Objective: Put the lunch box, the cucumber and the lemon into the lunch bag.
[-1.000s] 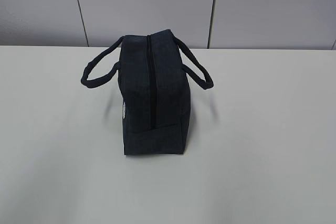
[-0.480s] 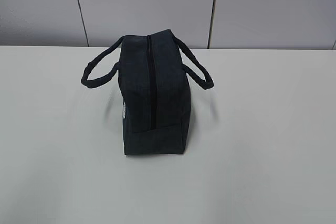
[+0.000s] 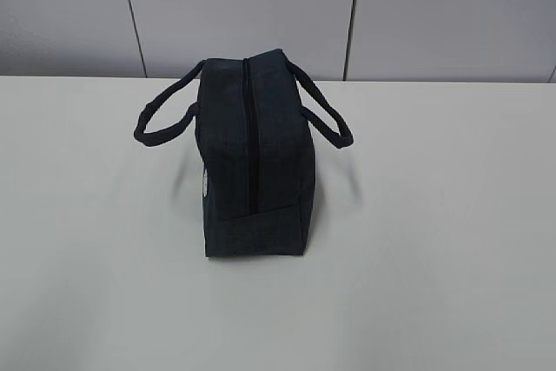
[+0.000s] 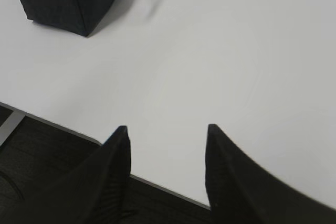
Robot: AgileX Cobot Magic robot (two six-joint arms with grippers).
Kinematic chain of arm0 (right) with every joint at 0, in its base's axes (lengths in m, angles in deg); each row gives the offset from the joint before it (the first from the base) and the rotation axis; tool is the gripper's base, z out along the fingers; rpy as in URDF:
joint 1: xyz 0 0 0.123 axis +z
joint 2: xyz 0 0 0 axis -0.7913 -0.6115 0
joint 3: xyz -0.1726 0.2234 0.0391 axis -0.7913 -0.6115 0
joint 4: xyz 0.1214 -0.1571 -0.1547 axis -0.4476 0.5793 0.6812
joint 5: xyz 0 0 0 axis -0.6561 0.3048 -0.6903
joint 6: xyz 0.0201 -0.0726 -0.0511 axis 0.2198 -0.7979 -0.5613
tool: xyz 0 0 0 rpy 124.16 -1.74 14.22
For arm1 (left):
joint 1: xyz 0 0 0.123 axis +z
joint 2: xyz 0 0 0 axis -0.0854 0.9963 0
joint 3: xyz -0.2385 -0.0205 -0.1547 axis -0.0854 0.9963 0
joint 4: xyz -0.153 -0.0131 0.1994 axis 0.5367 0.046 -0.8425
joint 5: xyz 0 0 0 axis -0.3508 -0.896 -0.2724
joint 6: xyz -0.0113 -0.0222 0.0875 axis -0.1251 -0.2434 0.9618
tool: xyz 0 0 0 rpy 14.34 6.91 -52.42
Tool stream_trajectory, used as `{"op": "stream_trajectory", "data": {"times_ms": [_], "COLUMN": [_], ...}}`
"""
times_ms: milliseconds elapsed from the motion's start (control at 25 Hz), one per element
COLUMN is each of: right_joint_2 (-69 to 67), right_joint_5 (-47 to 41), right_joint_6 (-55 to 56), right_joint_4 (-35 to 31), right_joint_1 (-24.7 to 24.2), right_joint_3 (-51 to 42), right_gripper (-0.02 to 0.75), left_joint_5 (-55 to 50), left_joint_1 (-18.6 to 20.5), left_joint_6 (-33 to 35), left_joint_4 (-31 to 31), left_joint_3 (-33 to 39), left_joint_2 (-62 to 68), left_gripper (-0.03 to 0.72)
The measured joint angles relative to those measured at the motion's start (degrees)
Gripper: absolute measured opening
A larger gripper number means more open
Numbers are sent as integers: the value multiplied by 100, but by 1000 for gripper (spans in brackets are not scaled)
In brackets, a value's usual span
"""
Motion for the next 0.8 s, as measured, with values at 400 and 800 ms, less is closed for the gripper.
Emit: {"op": "stream_trajectory", "data": {"times_ms": [400,800], "right_joint_2": [0,0], "right_joint_5": [86,108], "right_joint_6": [120,155], "right_joint_4": [-57,-57], "right_joint_1": [0,0], "right_joint_3": [-105,-114], "right_gripper": [346,337], "left_joint_5": [37,37], "left_joint_1": [0,0], "left_joint_6": [0,0], "left_joint_4": [-10,-34], "left_joint_3": [11,11], "left_joint_2": [0,0], "left_gripper": [317,244]}}
